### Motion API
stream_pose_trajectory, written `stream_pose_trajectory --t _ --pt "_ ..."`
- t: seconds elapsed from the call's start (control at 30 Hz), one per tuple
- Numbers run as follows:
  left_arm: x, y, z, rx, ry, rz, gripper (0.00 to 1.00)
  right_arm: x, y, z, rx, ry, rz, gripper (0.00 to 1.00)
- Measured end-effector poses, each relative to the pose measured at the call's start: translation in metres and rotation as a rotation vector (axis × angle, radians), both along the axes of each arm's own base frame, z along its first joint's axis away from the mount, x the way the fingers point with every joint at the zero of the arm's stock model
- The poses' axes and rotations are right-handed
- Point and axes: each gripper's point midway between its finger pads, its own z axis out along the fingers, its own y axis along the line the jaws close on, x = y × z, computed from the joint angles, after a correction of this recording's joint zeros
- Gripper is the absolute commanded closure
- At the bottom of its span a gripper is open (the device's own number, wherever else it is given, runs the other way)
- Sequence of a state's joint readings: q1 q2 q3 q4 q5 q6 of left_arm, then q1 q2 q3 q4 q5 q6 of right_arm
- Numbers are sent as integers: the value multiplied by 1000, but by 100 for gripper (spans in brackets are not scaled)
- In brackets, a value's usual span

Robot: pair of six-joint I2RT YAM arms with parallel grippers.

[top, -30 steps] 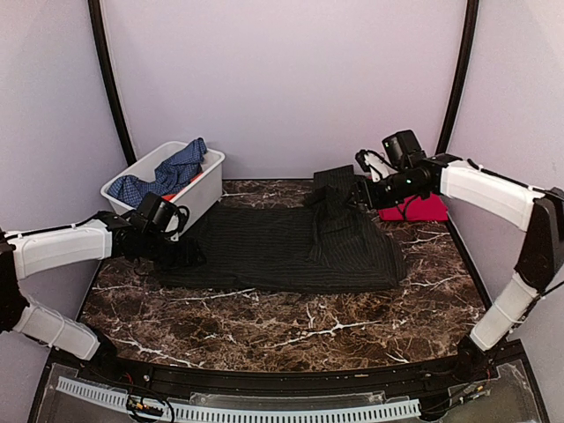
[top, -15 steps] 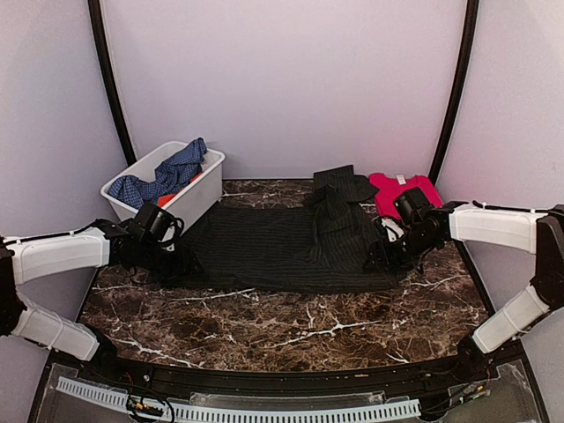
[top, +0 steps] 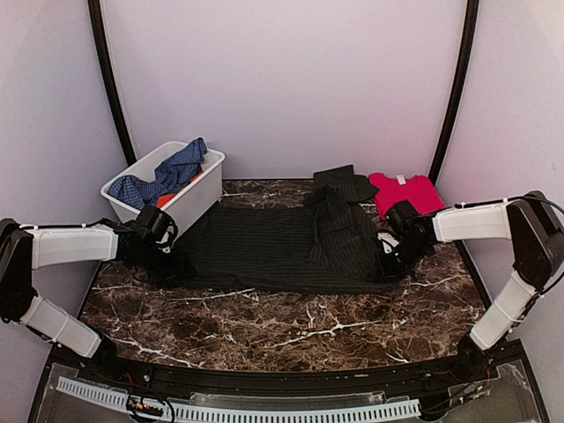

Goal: Fold and stack the mixed laundry pile
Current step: Smooth out the 1/3-folded shirt at the center of the board.

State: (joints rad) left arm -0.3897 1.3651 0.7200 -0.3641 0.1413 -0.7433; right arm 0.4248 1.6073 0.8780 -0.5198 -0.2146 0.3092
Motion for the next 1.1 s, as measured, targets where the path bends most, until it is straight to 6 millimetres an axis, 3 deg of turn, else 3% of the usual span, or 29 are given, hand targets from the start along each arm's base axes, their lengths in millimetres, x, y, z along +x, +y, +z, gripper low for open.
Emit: stream_pose_trajectory --t 0.2,0.4,0.57,0.7,0.73,0.8,0.87,1.0,1.07,1.1 --pt "0 14 -27 63 72 36 39 8 -15 -7 -98 -15 -21 100" --pt "1 19 -29 86 73 54 40 18 -38 5 -220 -65 -84 100" --pt "-5 23 -29 104 91 49 44 31 -43 37 -255 -115 -113 100" --pt "-13 11 -12 68 59 -20 42 28 -43 43 -289 -89 -96 100" --pt "-14 6 -3 60 33 -47 41 27 -43 40 -297 -76 -90 93" --pt "-15 -7 22 35 -28 -99 41 23 -43 30 -331 -25 -62 67" --pt "-8 -20 47 5 -90 -137 41 20 -45 17 -365 23 -50 48" --pt "10 -30 70 -13 -145 -154 41 15 -53 15 -421 50 -35 44" --pt "15 -33 63 -4 -128 -162 41 22 -48 32 -390 2 -42 45" --pt "15 -33 56 4 -111 -165 41 29 -39 52 -326 -58 -47 46"
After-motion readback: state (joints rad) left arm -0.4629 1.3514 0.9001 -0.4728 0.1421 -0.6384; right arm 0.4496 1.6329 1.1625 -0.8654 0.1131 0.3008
